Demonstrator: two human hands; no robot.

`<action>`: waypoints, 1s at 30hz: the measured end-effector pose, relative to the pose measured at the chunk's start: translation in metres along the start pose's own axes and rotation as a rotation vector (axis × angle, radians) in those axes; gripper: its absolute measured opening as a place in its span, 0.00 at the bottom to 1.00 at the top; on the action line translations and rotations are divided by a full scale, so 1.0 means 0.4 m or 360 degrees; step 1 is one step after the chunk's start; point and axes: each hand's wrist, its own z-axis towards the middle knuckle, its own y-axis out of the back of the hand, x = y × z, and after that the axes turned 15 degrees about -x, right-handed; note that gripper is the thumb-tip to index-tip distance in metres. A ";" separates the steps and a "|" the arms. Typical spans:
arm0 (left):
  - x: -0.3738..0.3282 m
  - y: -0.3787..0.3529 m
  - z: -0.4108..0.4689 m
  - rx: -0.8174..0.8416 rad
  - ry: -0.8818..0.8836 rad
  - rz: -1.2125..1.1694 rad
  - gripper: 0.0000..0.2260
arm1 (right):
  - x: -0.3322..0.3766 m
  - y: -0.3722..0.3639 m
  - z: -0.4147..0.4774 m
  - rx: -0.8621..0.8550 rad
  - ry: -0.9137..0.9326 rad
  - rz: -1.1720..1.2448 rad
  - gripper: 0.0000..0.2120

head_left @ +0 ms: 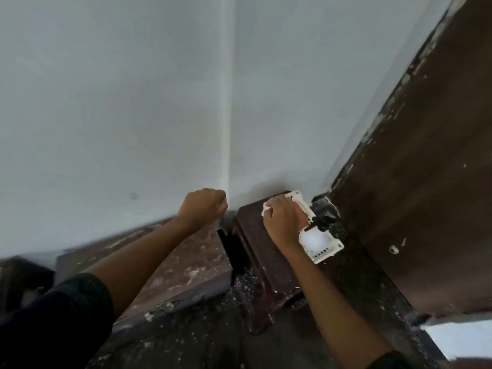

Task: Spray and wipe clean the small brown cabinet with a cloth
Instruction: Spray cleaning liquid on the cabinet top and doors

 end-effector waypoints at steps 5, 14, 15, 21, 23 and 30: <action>-0.123 -0.176 0.015 0.0324 -0.0055 -0.0175 0.11 | -0.165 0.007 -0.059 0.0019 -0.0233 -0.0072 0.03; -0.216 -0.343 0.047 0.0540 -0.0068 -0.0321 0.11 | -0.433 -0.002 -0.115 -0.0251 -0.1493 0.0152 0.13; -0.218 -0.350 0.054 0.0550 -0.0043 -0.0331 0.11 | -0.455 -0.010 -0.100 -0.0192 -0.1596 0.0212 0.17; -0.226 -0.368 0.080 0.0549 0.0016 -0.0355 0.11 | -0.547 -0.081 -0.064 0.0279 -0.1717 0.0452 0.20; -0.233 -0.371 0.082 0.0532 0.0016 -0.0355 0.11 | -0.560 -0.092 -0.059 0.0272 -0.1771 0.0500 0.18; -0.252 -0.366 0.074 0.0573 0.0055 -0.0372 0.11 | -0.554 -0.071 -0.064 0.0142 -0.1460 0.0382 0.13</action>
